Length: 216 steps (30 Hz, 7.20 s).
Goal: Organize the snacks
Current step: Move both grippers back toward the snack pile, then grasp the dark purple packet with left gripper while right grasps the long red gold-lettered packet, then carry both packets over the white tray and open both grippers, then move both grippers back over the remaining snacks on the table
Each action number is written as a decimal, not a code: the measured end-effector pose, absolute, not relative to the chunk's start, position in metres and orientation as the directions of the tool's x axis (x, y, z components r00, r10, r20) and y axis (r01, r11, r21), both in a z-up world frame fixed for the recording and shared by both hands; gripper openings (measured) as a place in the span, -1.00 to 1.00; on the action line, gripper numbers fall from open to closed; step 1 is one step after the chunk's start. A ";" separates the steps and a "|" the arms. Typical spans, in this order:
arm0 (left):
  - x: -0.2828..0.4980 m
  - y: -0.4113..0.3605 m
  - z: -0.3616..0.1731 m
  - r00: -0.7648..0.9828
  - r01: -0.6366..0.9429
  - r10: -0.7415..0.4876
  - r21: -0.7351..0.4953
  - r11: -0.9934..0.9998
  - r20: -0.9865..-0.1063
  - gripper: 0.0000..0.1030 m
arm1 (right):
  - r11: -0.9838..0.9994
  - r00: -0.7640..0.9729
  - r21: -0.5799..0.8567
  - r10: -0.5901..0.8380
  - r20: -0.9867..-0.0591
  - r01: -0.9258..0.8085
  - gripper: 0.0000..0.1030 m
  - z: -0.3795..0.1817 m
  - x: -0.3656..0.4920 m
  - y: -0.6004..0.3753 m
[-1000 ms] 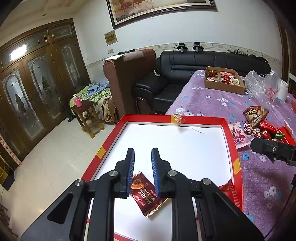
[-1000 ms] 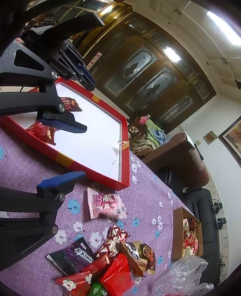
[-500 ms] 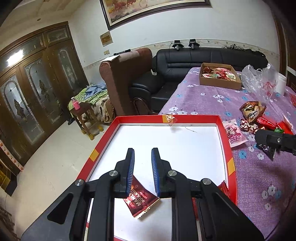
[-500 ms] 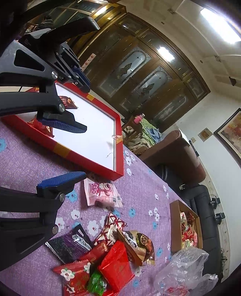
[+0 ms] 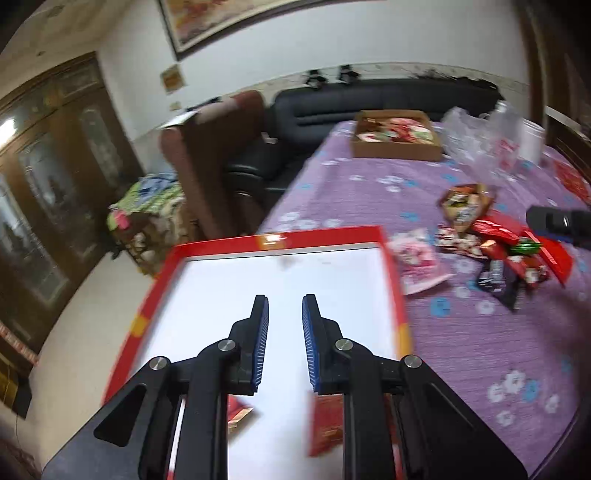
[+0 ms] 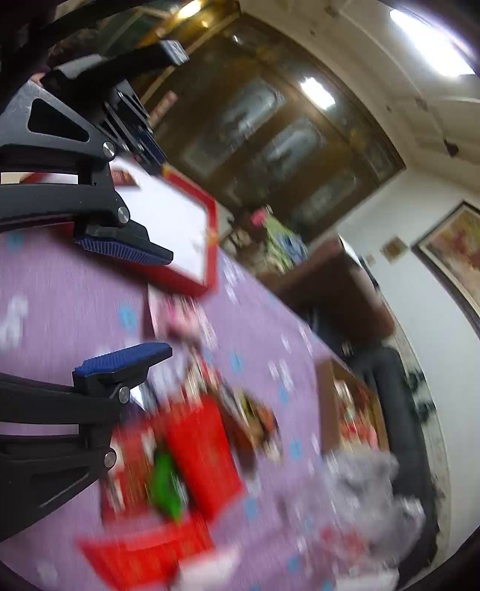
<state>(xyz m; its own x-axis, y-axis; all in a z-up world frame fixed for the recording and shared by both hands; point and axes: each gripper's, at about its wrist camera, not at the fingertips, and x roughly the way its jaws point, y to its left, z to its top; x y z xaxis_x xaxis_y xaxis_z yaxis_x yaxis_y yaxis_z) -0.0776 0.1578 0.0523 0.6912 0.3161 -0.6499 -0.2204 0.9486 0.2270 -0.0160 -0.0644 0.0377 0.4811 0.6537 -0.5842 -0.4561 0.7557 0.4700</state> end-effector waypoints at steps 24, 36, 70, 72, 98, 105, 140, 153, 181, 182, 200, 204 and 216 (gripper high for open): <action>0.002 0.017 0.018 0.605 0.142 0.046 0.164 0.976 -0.795 0.08 | 0.943 0.517 0.280 0.331 -0.789 -0.177 0.04 -0.005 0.027 -0.173; 0.014 0.008 0.006 0.603 0.180 0.048 0.195 0.964 -0.796 0.45 | 0.966 0.548 0.024 0.165 -0.820 -0.256 0.27 -0.020 0.021 -0.132; -0.055 0.064 0.046 0.660 0.177 -0.164 -0.060 0.982 -0.734 -0.62 | 0.824 0.438 0.447 0.565 -0.699 -0.349 -0.09 -0.003 0.018 -0.149; -0.066 0.079 0.055 0.680 0.148 -0.142 -0.054 0.987 -0.719 -0.62 | 0.822 0.442 0.451 0.568 -0.694 -0.348 -0.09 -0.003 0.018 -0.149; -0.127 0.244 0.035 0.679 -0.192 0.037 -0.128 0.973 -0.733 -0.62 | 0.629 0.232 0.527 0.740 -0.631 -0.572 -0.10 0.027 -0.041 0.055; -0.130 0.258 0.030 0.676 -0.222 0.056 -0.130 0.966 -0.735 -0.62 | 0.596 0.175 0.512 0.739 -0.650 -0.618 -0.10 0.017 -0.047 0.109; -0.113 0.174 0.052 0.709 -0.168 0.218 0.139 0.976 -0.671 0.00 | 0.698 0.475 0.480 0.715 -0.513 -0.531 0.05 0.043 -0.009 0.010; -0.103 0.147 0.051 0.693 -0.102 0.180 0.152 0.983 -0.698 0.00 | 0.711 0.480 0.439 0.698 -0.531 -0.548 0.06 0.053 -0.016 0.002; 0.010 0.093 0.064 0.621 0.073 0.053 0.125 0.990 -0.782 0.00 | 0.851 0.463 0.518 0.428 -0.776 0.082 0.07 0.000 0.063 -0.211; 0.011 0.096 0.063 0.621 0.063 0.064 0.131 0.989 -0.781 0.00 | 0.854 0.455 0.513 0.423 -0.784 0.090 0.07 -0.002 0.063 -0.212; 0.077 0.113 0.028 0.476 -0.033 0.080 0.073 0.997 -0.876 0.01 | 0.929 0.396 0.364 0.313 -0.863 0.059 0.25 -0.011 0.068 -0.176; 0.096 0.128 0.032 0.500 -0.095 0.111 0.073 0.993 -0.859 0.01 | 0.924 0.400 0.377 0.322 -0.858 0.066 0.25 -0.011 0.068 -0.179; 0.150 0.168 0.021 0.523 -0.298 0.297 0.154 0.942 -0.799 0.01 | 0.923 0.409 0.380 0.321 -0.854 0.068 0.27 -0.012 0.069 -0.178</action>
